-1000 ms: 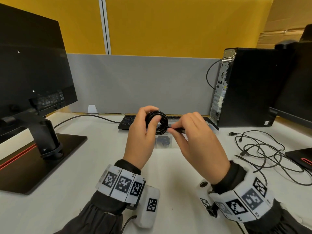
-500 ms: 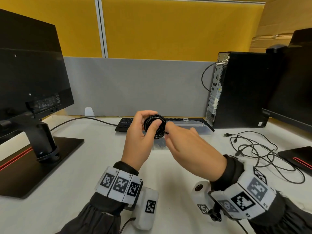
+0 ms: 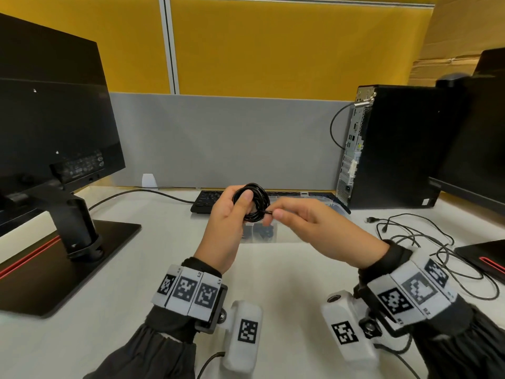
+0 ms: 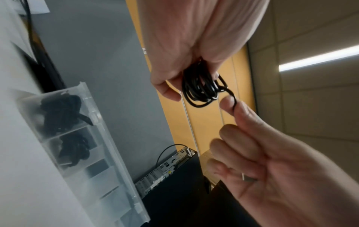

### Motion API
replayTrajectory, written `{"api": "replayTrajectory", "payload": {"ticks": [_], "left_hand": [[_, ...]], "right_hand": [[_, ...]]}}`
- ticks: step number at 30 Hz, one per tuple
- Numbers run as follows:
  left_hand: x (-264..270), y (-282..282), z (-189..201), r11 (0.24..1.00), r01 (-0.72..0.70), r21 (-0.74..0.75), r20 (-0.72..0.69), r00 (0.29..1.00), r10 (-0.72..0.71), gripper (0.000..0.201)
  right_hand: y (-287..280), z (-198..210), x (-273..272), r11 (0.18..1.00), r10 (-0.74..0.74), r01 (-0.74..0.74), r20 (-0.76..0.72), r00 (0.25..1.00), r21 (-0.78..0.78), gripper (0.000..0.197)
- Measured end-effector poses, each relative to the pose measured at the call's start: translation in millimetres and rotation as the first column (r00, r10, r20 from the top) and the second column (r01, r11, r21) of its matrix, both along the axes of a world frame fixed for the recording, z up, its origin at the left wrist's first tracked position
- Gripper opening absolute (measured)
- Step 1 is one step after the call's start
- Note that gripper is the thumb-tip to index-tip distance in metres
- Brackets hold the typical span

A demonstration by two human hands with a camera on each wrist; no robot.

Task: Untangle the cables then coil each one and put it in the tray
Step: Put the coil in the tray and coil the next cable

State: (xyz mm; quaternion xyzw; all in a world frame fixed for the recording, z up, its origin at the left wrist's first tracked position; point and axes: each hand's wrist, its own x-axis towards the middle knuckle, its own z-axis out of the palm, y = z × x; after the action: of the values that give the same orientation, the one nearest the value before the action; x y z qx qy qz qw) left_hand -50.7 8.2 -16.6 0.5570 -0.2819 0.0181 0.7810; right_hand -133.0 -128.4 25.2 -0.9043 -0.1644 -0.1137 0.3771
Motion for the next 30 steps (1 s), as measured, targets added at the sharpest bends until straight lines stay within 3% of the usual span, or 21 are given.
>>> {"api": "replayTrajectory", "payload": {"ticks": [2,3,5,6,9,11,14,16,20,26,30], "left_hand": [[-1,0,2,1.0,0.001,-0.012,0.011,1.0,-0.001,0.012],[-2,-1,3,0.999,0.013,-0.036,0.005,1.0,-0.012,0.012],[-4,-2,5,0.994,0.061,-0.089,-0.018,0.998,-0.063,0.017],[-6,-3,6,0.989,0.097,-0.115,-0.032,0.994,-0.101,0.018],[-11,-5,6,0.967,0.172,-0.19,-0.069,0.98,-0.188,0.019],[-11,-4,6,0.956,0.196,-0.22,-0.092,0.971,-0.22,0.02],[-10,-4,7,0.959,0.192,-0.208,-0.122,0.968,-0.22,0.028],[-8,-2,7,0.968,0.17,-0.182,-0.144,0.97,-0.198,0.028],[-5,-1,4,0.975,0.195,-0.109,-0.175,0.962,-0.212,0.027],[-7,-2,5,0.97,0.179,-0.166,-0.144,0.968,-0.203,0.025],[-8,-3,6,0.964,0.191,-0.183,-0.133,0.967,-0.216,0.025]], "right_hand": [[-9,-5,0,0.949,-0.123,0.196,0.283,0.951,-0.245,0.025],[-13,-8,1,0.862,-0.192,0.374,0.463,0.865,-0.341,0.026],[-16,-16,9,0.733,-0.243,0.591,0.682,0.69,-0.337,0.024],[-16,-20,15,0.743,-0.247,0.6,0.712,0.658,-0.296,0.021],[-9,-25,32,0.937,-0.253,0.346,0.584,0.771,-0.05,0.02],[-1,-25,36,0.957,-0.279,0.209,0.443,0.852,0.201,0.019],[11,-26,36,0.852,-0.245,0.075,0.269,0.931,0.518,0.024],[13,-26,35,0.781,-0.214,0.032,0.219,0.952,0.623,0.024],[14,-23,34,0.69,-0.155,-0.026,0.183,0.971,0.724,0.023],[15,-25,35,0.514,0.036,-0.042,0.028,0.999,0.857,0.021],[16,-26,35,0.479,-0.014,-0.04,0.052,0.999,0.877,0.02]]}}
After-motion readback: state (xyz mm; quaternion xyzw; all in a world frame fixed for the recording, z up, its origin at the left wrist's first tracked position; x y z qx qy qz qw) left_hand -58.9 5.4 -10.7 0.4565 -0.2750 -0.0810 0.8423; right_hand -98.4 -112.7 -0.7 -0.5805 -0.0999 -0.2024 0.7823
